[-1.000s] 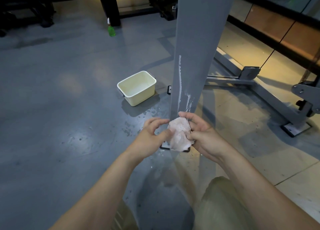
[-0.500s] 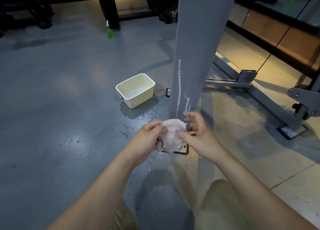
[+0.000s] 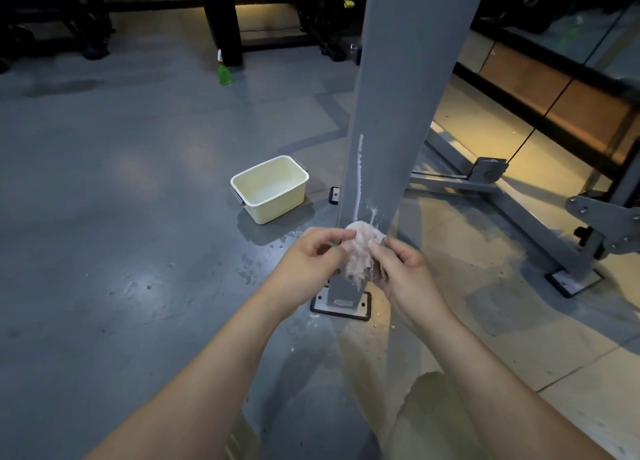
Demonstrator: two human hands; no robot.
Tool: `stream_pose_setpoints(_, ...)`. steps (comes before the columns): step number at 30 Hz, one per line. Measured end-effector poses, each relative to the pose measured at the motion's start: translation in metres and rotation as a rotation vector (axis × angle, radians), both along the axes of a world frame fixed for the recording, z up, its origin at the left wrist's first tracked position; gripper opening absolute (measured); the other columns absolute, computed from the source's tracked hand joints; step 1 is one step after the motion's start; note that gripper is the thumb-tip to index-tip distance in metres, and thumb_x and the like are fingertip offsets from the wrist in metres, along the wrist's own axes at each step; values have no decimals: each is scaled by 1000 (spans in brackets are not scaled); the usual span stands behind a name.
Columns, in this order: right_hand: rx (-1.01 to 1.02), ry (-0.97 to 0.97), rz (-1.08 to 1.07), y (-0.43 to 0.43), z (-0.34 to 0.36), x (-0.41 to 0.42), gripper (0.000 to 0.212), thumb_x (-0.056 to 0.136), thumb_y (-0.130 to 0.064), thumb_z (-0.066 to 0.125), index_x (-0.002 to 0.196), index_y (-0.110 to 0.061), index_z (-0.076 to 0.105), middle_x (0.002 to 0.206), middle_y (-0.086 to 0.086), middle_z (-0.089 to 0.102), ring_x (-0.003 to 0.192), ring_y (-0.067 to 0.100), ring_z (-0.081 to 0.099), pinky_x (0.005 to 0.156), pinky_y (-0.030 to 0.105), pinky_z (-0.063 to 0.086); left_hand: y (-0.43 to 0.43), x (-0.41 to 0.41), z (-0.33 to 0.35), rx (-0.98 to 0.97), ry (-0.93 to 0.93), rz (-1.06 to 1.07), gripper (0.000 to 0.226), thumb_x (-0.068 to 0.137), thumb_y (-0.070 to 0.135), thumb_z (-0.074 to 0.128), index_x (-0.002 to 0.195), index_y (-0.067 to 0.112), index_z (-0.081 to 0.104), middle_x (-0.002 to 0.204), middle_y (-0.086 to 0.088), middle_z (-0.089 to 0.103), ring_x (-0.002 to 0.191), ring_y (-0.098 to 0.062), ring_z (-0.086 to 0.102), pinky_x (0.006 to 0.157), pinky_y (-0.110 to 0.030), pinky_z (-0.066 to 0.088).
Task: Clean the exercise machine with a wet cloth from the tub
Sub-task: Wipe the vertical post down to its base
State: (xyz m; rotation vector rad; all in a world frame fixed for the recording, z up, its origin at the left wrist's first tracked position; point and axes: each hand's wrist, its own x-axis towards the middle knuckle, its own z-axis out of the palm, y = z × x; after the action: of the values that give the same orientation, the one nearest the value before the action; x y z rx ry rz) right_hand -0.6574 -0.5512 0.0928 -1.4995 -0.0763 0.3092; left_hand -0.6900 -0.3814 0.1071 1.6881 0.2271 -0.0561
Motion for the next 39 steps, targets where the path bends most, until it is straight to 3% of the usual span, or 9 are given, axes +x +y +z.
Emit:
stream_pose_setpoints(3, 221, 186, -21, -1, 9, 5, 32, 107, -21, 49, 119, 0, 71, 117, 24, 72, 118, 39, 66, 98, 47, 53, -2, 2, -1, 121, -64, -66, 31, 92, 27, 72, 121, 37, 69, 120, 13, 62, 102, 2, 63, 89, -15, 49)
stream_pose_setpoints(6, 289, 258, -21, -1, 13, 8, 34, 107, -16, 45, 124, 4, 66, 120, 26, 70, 119, 39, 65, 92, 43, 55, -7, 5, -7, 147, -83, -70, 40, 83, 33, 80, 120, 36, 65, 116, 13, 67, 99, -1, 66, 89, -24, 54)
stream_pose_setpoints(16, 159, 213, 56, 4, 9, 10, 27, 103, -19, 56, 121, -2, 68, 114, 21, 73, 102, 32, 68, 97, 49, 51, 2, 8, -5, -381, -14, 35, 15, 95, 1, 65, 110, 5, 67, 94, -17, 74, 82, -26, 69, 83, -43, 55)
stream_pose_setpoints(21, 255, 152, 45, 8, 5, 15, 12, 100, -12, 59, 110, -9, 62, 101, 16, 71, 86, 28, 66, 71, 34, 56, 0, 22, -13, -106, -49, 103, 15, 95, 20, 71, 94, 34, 77, 98, -4, 73, 79, -11, 66, 84, -34, 56)
stream_pose_setpoints(24, 104, -79, -81, 9, 14, 25, 9, 97, -3, 64, 100, -9, 58, 92, 11, 71, 82, 23, 66, 69, 36, 54, -1, 35, -13, -139, -108, 152, 18, 97, 21, 70, 108, 34, 73, 101, 2, 74, 81, -2, 64, 81, -23, 52)
stream_pose_setpoints(27, -346, -623, -184, 2, 44, 39, 15, 92, -1, 70, 97, -11, 60, 102, 15, 62, 90, 14, 65, 75, 39, 57, 6, 45, -11, -103, -166, 221, 27, 100, 18, 62, 121, 35, 66, 107, 18, 68, 91, 8, 62, 77, -18, 50)
stream_pose_setpoints(32, -911, -1449, -289, 6, 95, 63, 8, 88, 7, 63, 94, 4, 67, 102, 20, 60, 93, 15, 50, 77, 16, 44, 7, 41, -22, -131, -267, 259, 45, 100, 6, 57, 137, 32, 55, 131, 14, 61, 111, 18, 54, 85, -2, 43)
stream_pose_setpoints(35, -1050, -1568, -284, 14, 88, 88, 16, 96, 5, 59, 105, 7, 72, 92, 18, 60, 81, 27, 56, 64, 35, 49, -2, 43, -28, -142, -271, 232, 45, 101, 3, 55, 138, 30, 54, 134, 11, 56, 107, 17, 56, 79, 1, 41)
stream_pose_setpoints(39, -1029, -1589, -311, 14, 77, 97, 22, 99, 3, 60, 118, 7, 70, 89, 19, 59, 79, 28, 56, 66, 35, 48, -6, 53, -30, -123, -296, 223, 46, 100, 2, 54, 140, 25, 56, 136, 8, 56, 121, 4, 56, 87, -2, 43)
